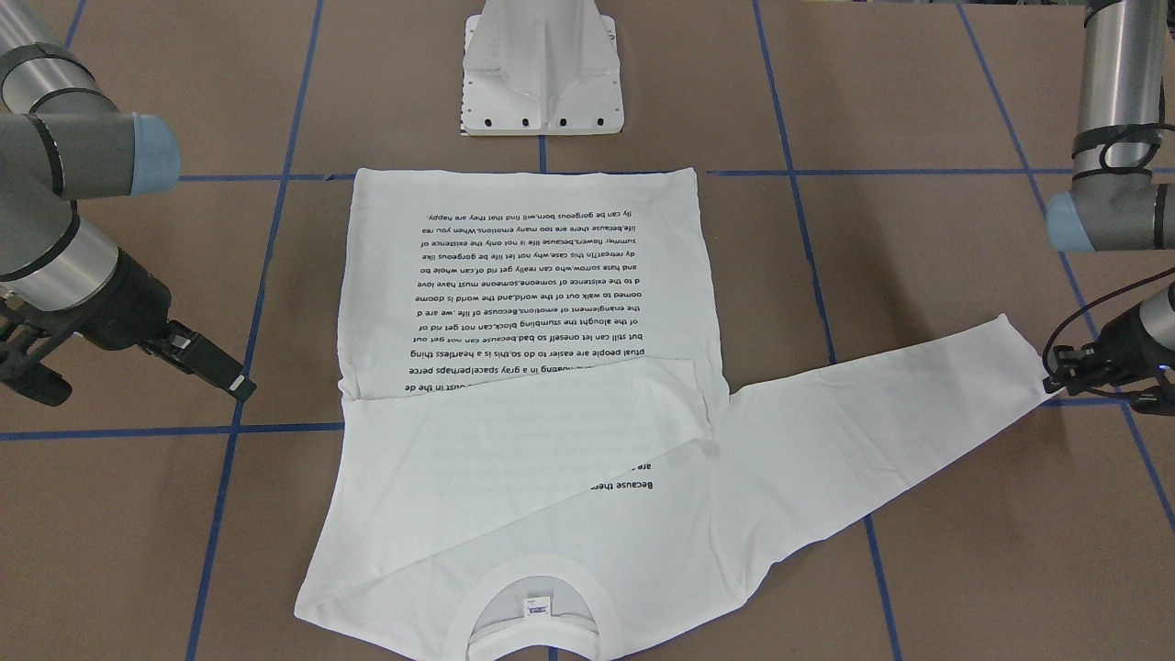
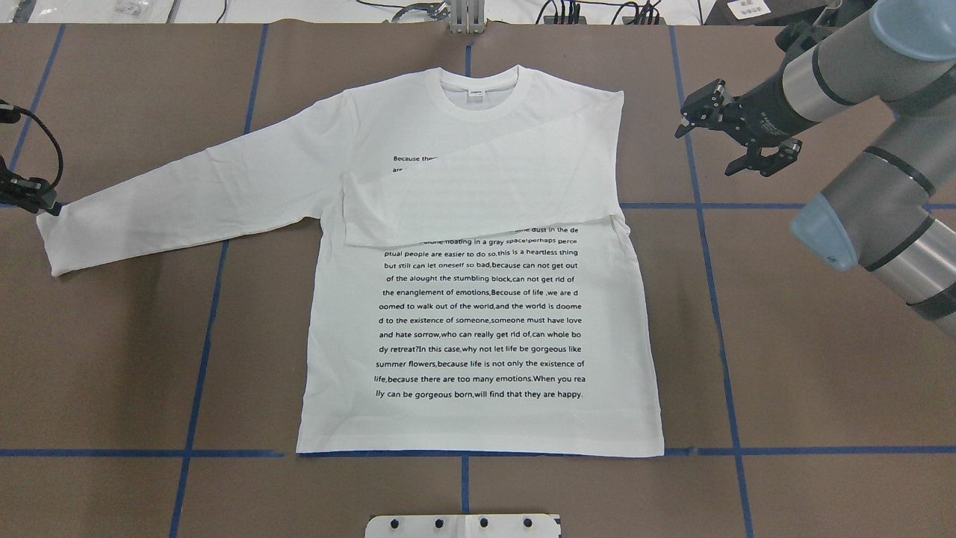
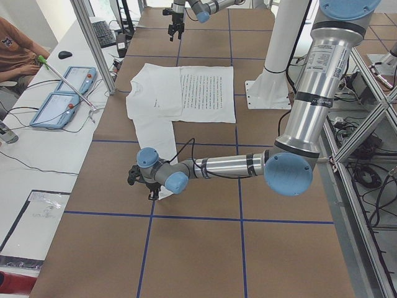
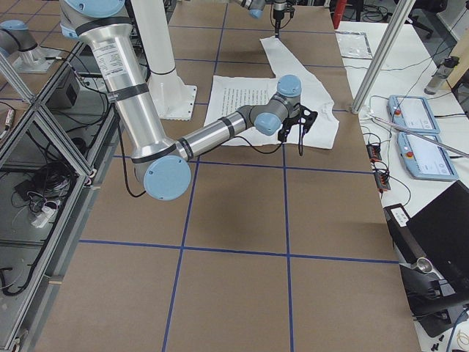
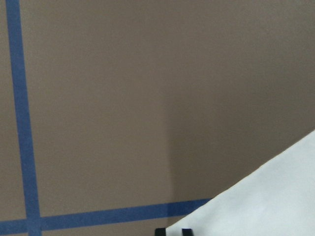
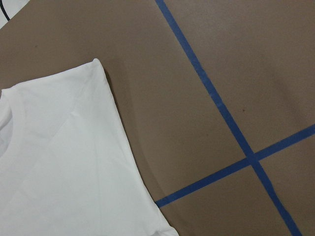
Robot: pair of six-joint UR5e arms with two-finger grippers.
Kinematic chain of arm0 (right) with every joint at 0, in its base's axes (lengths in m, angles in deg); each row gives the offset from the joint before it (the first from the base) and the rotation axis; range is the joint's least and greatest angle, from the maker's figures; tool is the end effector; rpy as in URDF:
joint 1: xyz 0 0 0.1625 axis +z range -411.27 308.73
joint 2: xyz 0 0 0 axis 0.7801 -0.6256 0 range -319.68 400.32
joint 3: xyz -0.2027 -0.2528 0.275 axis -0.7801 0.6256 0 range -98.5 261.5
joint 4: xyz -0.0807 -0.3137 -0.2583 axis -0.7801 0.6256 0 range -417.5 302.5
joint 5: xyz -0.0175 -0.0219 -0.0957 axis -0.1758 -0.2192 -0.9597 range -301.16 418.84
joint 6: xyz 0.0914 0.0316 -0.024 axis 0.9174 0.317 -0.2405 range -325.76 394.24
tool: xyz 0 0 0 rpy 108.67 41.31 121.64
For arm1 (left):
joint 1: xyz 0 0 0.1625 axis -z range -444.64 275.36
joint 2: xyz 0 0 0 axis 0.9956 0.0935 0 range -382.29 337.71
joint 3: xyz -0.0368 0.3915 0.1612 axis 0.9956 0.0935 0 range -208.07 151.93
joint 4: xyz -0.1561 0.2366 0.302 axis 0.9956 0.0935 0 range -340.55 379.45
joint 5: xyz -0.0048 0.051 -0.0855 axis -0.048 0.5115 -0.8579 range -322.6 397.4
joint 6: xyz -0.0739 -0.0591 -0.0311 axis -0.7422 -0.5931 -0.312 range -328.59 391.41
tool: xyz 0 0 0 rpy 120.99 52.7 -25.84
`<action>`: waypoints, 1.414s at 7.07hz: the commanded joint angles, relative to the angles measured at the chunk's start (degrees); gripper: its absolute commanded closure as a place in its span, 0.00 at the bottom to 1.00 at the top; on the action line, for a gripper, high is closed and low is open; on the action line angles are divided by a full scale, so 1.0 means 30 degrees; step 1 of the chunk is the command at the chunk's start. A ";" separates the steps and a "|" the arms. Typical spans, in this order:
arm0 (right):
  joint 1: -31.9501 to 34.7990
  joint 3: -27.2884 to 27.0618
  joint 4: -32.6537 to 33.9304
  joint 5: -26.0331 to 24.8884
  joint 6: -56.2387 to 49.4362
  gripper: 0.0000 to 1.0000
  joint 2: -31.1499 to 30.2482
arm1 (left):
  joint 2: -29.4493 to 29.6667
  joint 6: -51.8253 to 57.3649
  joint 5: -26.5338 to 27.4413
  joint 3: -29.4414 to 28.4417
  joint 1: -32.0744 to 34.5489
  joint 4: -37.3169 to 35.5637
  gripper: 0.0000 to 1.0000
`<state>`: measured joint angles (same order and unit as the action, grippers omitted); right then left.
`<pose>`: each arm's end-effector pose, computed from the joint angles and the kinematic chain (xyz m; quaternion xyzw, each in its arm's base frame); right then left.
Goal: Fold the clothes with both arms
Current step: 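Grasp the sleeve cuff nearest the left gripper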
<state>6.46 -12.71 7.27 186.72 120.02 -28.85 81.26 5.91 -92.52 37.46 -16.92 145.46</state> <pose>-0.2757 -0.5719 0.3672 -0.0452 -0.4957 0.2624 0.8267 0.1661 -0.5882 0.6768 0.0517 0.3873 0.0484 0.9192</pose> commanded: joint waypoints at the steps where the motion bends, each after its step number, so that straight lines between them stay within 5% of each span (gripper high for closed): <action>1: 0.0035 -0.0002 0.0000 0.0031 0.0000 0.01 0.0000 | -0.0005 0.0090 -0.0110 -0.0048 0.0015 -0.0021 0.46; 10: 0.0035 -0.0675 0.0117 0.0002 0.0000 0.01 -0.0556 | -0.0122 -0.0028 -0.0082 -0.0253 -0.0043 -0.0197 0.43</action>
<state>6.56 -14.52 7.55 186.80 120.02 -30.42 80.89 5.73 -92.84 36.82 -17.02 144.81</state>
